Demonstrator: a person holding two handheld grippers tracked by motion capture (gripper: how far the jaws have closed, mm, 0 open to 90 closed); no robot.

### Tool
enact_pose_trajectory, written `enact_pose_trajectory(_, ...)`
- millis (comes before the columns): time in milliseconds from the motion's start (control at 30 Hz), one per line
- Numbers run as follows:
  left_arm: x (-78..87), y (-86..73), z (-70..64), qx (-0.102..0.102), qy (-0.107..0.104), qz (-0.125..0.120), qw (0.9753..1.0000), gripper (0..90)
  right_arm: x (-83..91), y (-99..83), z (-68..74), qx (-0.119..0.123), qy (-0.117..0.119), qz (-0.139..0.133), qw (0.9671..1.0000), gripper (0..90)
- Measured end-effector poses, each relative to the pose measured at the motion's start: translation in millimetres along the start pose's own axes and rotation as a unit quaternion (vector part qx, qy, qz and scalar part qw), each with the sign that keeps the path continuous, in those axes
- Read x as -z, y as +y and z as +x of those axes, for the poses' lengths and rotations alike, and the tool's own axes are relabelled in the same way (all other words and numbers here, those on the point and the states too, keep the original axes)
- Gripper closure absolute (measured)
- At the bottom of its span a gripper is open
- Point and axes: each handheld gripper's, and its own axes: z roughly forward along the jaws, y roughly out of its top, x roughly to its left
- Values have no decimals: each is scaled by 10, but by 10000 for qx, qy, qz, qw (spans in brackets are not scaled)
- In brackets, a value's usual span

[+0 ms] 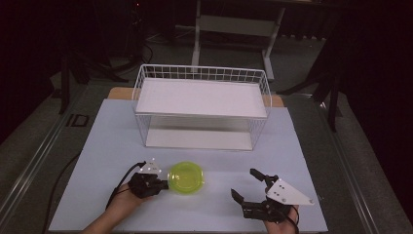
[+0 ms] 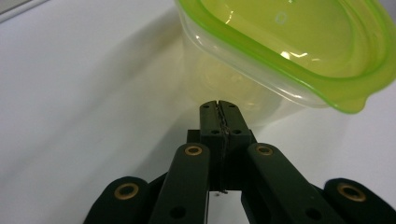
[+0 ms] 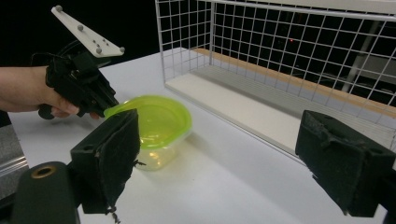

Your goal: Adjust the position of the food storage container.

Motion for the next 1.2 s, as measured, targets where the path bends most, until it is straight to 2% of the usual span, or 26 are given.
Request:
enact_pose_trajectory(133, -54, 17, -17, -12, -29, 35, 10000, 900, 3, -2, -5, -8, 3, -2, 10000, 139)
enact_pose_trajectory(233, 1, -11, 5, 67, 21, 15, 10000, 900, 5, -4, -5, -7, 18, 10, 10000, 139)
enact_pose_trajectory(333, 79, -26, 30, 185, 26, -104, 9998, 900, 2, -4, -7, -2, 25, 8, 10000, 139)
enact_pose_trajectory(433, 72, -5, 15, 182, -4, -117, 9998, 900, -11, -4, -10, -6, 33, 18, 10000, 139)
enact_pose_trajectory(600, -58, 72, -24, 151, -112, -42, 9998, 900, -7, 0, 2, 6, 50, 37, 10000, 139)
enact_pose_trajectory(800, -198, 170, -69, 70, -103, 21, 9999, 900, -8, -15, -13, -60, 80, 48, 9999, 139)
enact_pose_trajectory(1033, -323, 326, -92, -12, -167, 28, 9999, 900, -19, -17, 1, -46, 128, 74, 9999, 139)
enact_pose_trajectory(1200, -382, 373, -127, -73, -211, 58, 9997, 900, -26, -25, 0, -58, 153, 99, 9998, 139)
